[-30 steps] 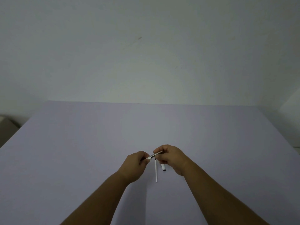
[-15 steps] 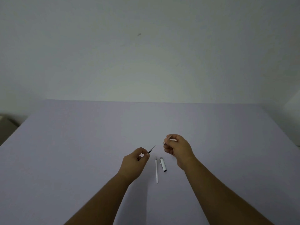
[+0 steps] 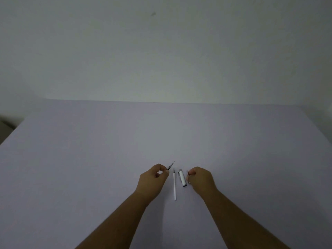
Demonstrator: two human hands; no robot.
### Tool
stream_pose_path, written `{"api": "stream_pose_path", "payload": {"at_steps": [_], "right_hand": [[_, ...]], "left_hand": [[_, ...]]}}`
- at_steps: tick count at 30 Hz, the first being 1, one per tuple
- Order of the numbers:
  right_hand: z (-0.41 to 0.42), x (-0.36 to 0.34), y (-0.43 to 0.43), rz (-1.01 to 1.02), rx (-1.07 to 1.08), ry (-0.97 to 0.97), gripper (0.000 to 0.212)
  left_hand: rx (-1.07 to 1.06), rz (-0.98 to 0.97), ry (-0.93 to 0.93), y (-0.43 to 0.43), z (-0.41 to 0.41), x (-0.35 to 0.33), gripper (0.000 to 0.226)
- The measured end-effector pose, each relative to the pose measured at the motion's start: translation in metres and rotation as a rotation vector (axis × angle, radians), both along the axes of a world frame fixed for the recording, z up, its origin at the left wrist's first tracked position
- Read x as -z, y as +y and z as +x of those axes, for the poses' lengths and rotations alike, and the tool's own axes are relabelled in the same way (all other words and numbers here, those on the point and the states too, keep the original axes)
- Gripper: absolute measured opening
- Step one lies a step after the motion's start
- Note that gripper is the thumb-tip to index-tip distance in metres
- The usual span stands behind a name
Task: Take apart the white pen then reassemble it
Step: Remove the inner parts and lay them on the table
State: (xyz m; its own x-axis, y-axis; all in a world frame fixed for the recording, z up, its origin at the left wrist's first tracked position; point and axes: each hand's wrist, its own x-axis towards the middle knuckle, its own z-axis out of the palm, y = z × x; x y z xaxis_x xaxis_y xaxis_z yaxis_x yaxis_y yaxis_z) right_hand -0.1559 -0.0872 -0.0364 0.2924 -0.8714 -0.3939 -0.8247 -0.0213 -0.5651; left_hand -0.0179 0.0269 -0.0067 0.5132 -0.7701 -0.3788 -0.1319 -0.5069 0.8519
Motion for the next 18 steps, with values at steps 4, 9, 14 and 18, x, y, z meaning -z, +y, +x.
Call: {"api": "stream_pose_path", "payload": {"at_steps": [4,9,14,18], "right_hand": [[-0.001,0.002,0.001,0.006,0.027,-0.028,0.020],[-0.006,0.001,0.003,0.039,0.048,-0.080,0.018],[-0.007,-0.011,0.005,-0.030,0.096,-0.195,0.016],[0.000,-0.036,0.009,0.194,0.166,-0.555,0.010]], "left_hand": [[0.002,0.015,-0.011,-0.002,-0.001,0.005,0.015],[-0.006,0.025,0.002,-0.002,-0.003,0.005,0.015],[-0.024,0.018,0.025,-0.002,-0.007,-0.001,0.015],[-0.035,-0.007,0.037,-0.006,-0.013,-0.006,0.014]]}}
